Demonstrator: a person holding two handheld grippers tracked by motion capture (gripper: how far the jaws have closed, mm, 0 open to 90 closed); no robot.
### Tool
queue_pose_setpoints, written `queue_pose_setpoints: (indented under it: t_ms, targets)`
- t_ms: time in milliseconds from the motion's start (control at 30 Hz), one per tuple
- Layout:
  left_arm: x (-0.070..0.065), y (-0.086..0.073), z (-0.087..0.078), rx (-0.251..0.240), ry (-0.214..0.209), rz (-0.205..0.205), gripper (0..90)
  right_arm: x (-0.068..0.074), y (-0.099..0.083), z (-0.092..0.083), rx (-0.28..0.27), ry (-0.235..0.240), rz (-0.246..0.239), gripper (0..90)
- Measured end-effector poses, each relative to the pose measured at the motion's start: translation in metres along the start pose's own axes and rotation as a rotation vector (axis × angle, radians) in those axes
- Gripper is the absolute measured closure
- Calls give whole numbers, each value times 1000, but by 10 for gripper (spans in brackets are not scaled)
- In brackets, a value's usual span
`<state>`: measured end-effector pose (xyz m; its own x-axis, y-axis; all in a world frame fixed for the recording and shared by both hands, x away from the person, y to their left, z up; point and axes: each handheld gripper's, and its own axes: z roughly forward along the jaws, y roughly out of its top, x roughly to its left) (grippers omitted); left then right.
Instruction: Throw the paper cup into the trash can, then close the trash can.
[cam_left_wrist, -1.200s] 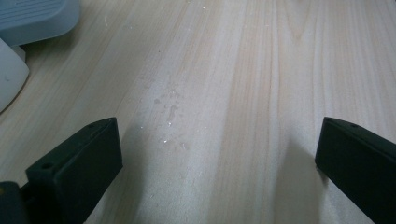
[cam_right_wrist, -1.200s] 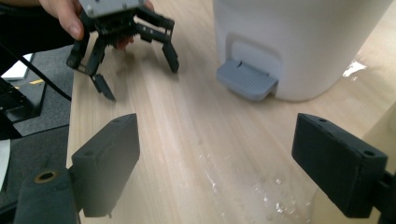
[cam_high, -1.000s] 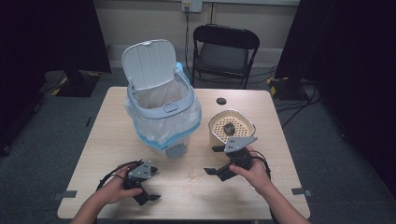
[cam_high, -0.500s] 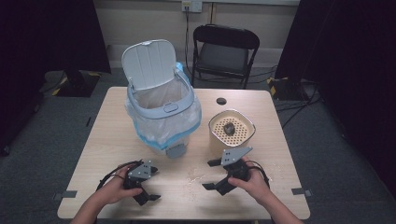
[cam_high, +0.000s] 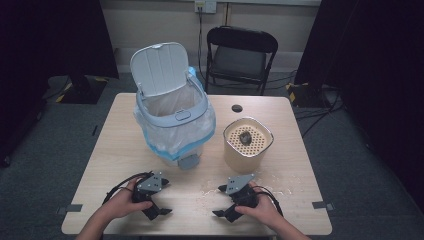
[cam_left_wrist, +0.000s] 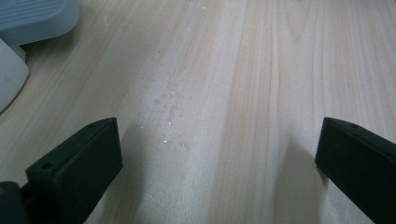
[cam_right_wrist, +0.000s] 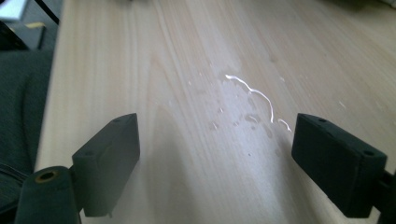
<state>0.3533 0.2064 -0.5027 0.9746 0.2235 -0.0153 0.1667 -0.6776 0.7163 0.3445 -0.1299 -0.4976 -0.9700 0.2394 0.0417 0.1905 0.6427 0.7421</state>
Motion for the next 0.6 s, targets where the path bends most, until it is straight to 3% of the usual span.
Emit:
queue_pose_setpoints:
  t_ms: [233,300,333,367,400,467,500,600]
  targets:
    - [-1,-1,-2,-4,10,-30,4,-6,-3,0,0,-14,14,146]
    - [0,-3,-5,-22,4,-69,15,-5,-3,1,6,-24,-2,143]
    - [0,-4,-7,-32,6,-88,72,-3,-2,1,15,-36,-23,131]
    - [5,-5,-14,-28,10,-133,140,-3,-2,2,15,-34,-24,131]
    - [5,-5,-14,-28,10,-133,202,-3,-2,2,15,-34,-24,131]
    - [8,-3,-20,-38,-1,-197,196,-3,-2,2,16,-34,-22,130]
    - [9,-3,-23,-53,-5,-208,160,-3,-2,2,16,-34,-22,130]
    - [16,0,-36,-62,-9,-258,167,-3,-2,2,16,-34,-22,130]
